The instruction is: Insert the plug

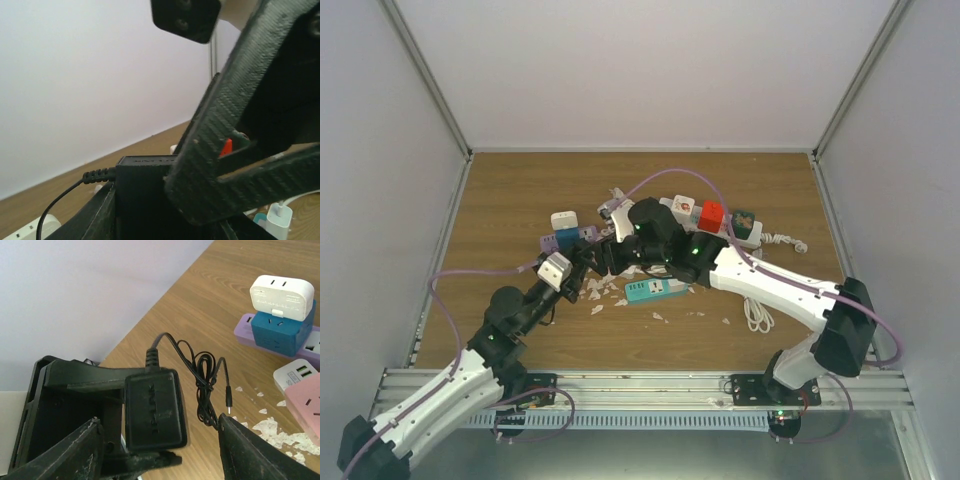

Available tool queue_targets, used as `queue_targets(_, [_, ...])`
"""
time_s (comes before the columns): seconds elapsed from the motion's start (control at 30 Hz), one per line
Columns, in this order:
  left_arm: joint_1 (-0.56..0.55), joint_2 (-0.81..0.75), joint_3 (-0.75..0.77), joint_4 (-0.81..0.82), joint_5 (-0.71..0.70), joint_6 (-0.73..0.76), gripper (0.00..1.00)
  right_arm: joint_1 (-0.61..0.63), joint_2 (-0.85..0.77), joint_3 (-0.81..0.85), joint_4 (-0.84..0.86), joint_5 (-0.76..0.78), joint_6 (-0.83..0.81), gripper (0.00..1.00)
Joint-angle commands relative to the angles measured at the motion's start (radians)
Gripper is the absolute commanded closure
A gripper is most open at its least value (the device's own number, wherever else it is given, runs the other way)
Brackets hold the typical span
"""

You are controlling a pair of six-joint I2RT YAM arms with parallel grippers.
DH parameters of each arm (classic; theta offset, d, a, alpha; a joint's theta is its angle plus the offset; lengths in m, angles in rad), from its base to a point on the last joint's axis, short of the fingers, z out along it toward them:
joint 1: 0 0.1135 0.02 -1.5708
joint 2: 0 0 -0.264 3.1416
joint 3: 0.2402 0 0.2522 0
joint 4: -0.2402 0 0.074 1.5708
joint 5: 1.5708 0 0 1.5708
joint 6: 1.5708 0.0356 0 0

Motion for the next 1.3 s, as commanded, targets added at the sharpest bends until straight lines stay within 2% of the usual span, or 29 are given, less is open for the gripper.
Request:
queue_targets(0.0, [-0.007, -0.028, -0.004, 0.09, 0.063, 0.043, 0.75, -0.003, 0.032, 0.053, -0.071, 0.0, -0.045, 0.4])
queue_targets(0.23, [-0.014, -0.047, -0.005, 0.084, 0.091, 0.039, 0.74, -0.004, 0.05, 0.089, -0.125, 0.024, -0.05, 0.58])
queue_targets(0.33, [-0.019, -0.048, -0.004, 0.081, 0.099, 0.041, 0.72, -0.003, 0.048, 0.092, -0.129, 0.018, -0.058, 0.69])
queue_targets(0.4, [-0.024, -0.046, 0.008, 0.068, 0.114, 0.043, 0.68, -0.004, 0.045, 0.093, -0.127, 0.021, -0.062, 0.79])
queue_targets(0.47, [-0.032, -0.043, 0.034, 0.034, 0.119, 0.023, 0.54, -0.005, 0.036, 0.092, -0.121, 0.037, -0.061, 0.89])
queue_targets(0.57, [-0.034, -0.03, 0.101, -0.037, 0.116, -0.018, 0.29, -0.008, -0.003, 0.083, -0.086, 0.065, -0.065, 0.94])
queue_targets(0.63, [-0.034, -0.022, 0.146, -0.089, 0.095, -0.055, 0.05, -0.019, -0.029, 0.077, -0.058, 0.095, -0.072, 0.96])
queue_targets(0.67, [-0.034, -0.027, 0.164, -0.111, 0.091, -0.077, 0.01, -0.031, -0.04, 0.076, -0.051, 0.105, -0.071, 0.97])
queue_targets(0.83, [-0.034, -0.116, 0.173, -0.138, 0.058, -0.219, 0.01, -0.123, -0.073, 0.053, 0.017, 0.076, -0.075, 0.99])
queue_targets(0.9, [-0.034, -0.143, 0.193, -0.187, 0.005, -0.286, 0.01, -0.163, -0.076, 0.046, 0.047, 0.062, -0.082, 0.99])
queue_targets(1.07, [-0.034, -0.122, 0.361, -0.489, -0.169, -0.47, 0.01, -0.232, -0.041, 0.066, 0.101, 0.031, -0.178, 0.99])
queue_targets(1.27, [-0.034, -0.117, 0.489, -0.794, -0.23, -0.517, 0.01, -0.278, 0.081, 0.145, 0.07, -0.122, -0.39, 0.99])
